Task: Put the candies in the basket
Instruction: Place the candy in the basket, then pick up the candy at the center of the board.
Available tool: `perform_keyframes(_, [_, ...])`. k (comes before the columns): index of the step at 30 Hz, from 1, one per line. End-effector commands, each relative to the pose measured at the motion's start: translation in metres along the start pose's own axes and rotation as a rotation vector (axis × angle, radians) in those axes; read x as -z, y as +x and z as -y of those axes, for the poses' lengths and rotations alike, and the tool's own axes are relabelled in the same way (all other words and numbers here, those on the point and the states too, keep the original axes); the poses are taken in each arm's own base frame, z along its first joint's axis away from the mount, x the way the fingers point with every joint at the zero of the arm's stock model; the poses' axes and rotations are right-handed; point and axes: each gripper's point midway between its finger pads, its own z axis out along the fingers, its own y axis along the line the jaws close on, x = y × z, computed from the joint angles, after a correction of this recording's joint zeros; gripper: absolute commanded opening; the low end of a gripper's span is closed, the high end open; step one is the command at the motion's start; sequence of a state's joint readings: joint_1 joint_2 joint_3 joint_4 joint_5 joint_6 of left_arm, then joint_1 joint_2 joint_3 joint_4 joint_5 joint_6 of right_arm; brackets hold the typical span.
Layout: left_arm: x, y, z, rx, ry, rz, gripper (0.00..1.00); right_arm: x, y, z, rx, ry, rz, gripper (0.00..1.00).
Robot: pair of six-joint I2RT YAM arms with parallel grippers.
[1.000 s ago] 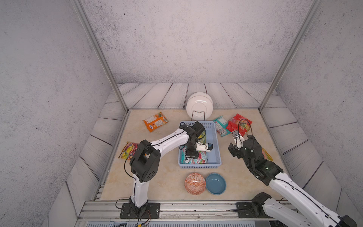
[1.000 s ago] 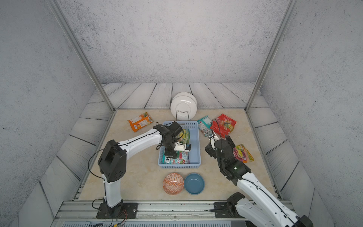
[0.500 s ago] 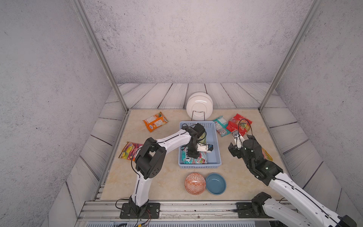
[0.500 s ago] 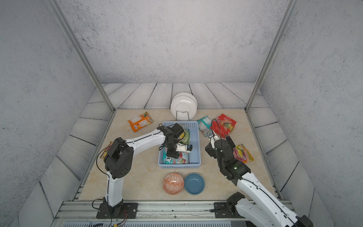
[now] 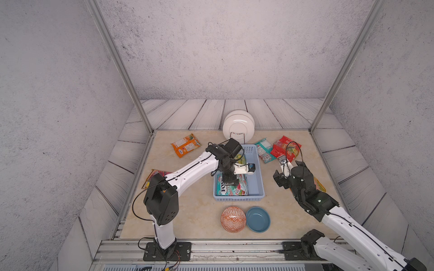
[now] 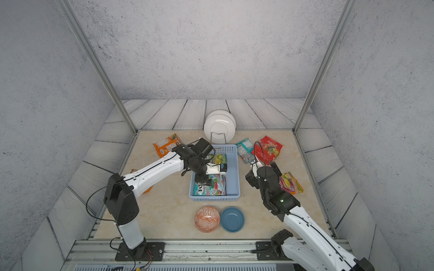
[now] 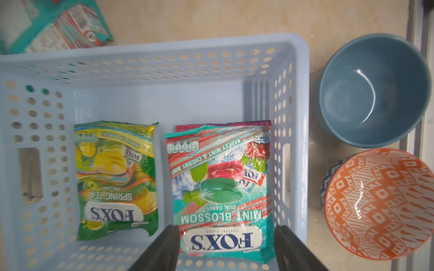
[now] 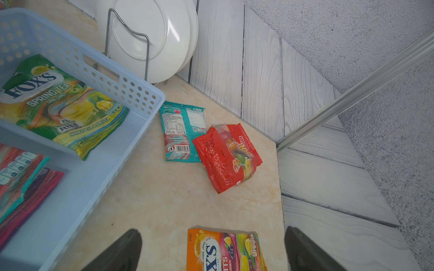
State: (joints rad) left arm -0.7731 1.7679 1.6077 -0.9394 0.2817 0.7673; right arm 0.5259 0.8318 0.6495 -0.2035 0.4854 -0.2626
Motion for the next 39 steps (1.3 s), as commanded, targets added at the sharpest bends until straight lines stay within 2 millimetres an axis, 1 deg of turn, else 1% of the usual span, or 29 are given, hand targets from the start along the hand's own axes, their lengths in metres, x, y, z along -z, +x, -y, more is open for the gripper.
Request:
perform_keyframes(1, [0.033, -0.005, 0.001, 0.078, -0.032, 0.047, 0.74, 0.002, -0.007, 0.002, -0.069, -0.006, 0.027, 0.99])
perform_keyframes(4, [0.054, -0.002, 0.001, 0.117, -0.074, 0.086, 0.76, 0.003, -0.013, 0.009, -0.110, 0.020, 0.026, 0.99])
perform_keyframes(7, [0.074, 0.007, -0.003, 0.186, -0.126, 0.122, 0.85, 0.003, -0.012, 0.020, -0.169, 0.078, 0.004, 0.99])
perform_keyframes(8, [0.081, 0.012, -0.003, 0.212, -0.134, 0.135, 0.90, 0.002, -0.010, 0.020, -0.177, 0.082, -0.005, 0.99])
perform_keyframes(9, [0.088, 0.015, -0.004, 0.231, -0.145, 0.154, 0.92, 0.002, -0.011, 0.020, -0.185, 0.082, -0.006, 0.99])
perform_keyframes(11, [0.103, 0.020, -0.007, 0.275, -0.180, 0.204, 0.99, 0.001, -0.014, 0.021, -0.207, 0.082, -0.010, 0.99])
perform_keyframes(12, [0.110, 0.025, -0.009, 0.303, -0.197, 0.230, 1.00, 0.000, -0.016, 0.022, -0.218, 0.080, -0.018, 0.99])
perform_keyframes(14, [0.122, 0.033, -0.015, 0.359, -0.237, 0.258, 0.99, 0.000, -0.017, 0.024, -0.248, 0.082, -0.048, 0.99])
perform_keyframes(17, [0.138, 0.044, -0.018, 0.421, -0.294, 0.298, 0.99, -0.001, -0.020, 0.026, -0.287, 0.077, -0.094, 0.99])
perform_keyframes(19, [0.146, 0.052, -0.021, 0.477, -0.340, 0.315, 0.99, -0.003, -0.024, 0.028, -0.311, 0.083, -0.110, 0.99])
perform_keyframes(22, [0.156, 0.066, -0.032, 0.600, -0.389, 0.368, 0.99, -0.002, -0.022, 0.041, -0.397, 0.161, -0.144, 0.99])
perform_keyframes(24, [0.161, 0.074, -0.035, 0.639, -0.418, 0.394, 0.99, -0.004, -0.024, 0.040, -0.406, 0.144, -0.149, 0.99])
perform_keyframes(26, [0.166, 0.084, -0.037, 0.691, -0.439, 0.418, 0.99, -0.006, -0.025, 0.043, -0.417, 0.160, -0.162, 0.99])
perform_keyframes(29, [0.176, 0.100, -0.045, 0.796, -0.457, 0.474, 0.99, -0.008, -0.018, 0.052, -0.464, 0.210, -0.220, 0.99])
perform_keyframes(33, [0.184, 0.118, -0.050, 0.847, -0.515, 0.489, 0.99, -0.018, -0.010, 0.054, -0.471, 0.246, -0.294, 0.99])
perform_keyframes(36, [0.192, 0.131, -0.056, 0.902, -0.547, 0.515, 0.99, -0.020, 0.002, 0.062, -0.512, 0.304, -0.375, 0.99])
perform_keyframes(39, [0.196, 0.139, -0.055, 0.924, -0.557, 0.550, 0.99, -0.028, 0.017, 0.064, -0.552, 0.339, -0.441, 0.99])
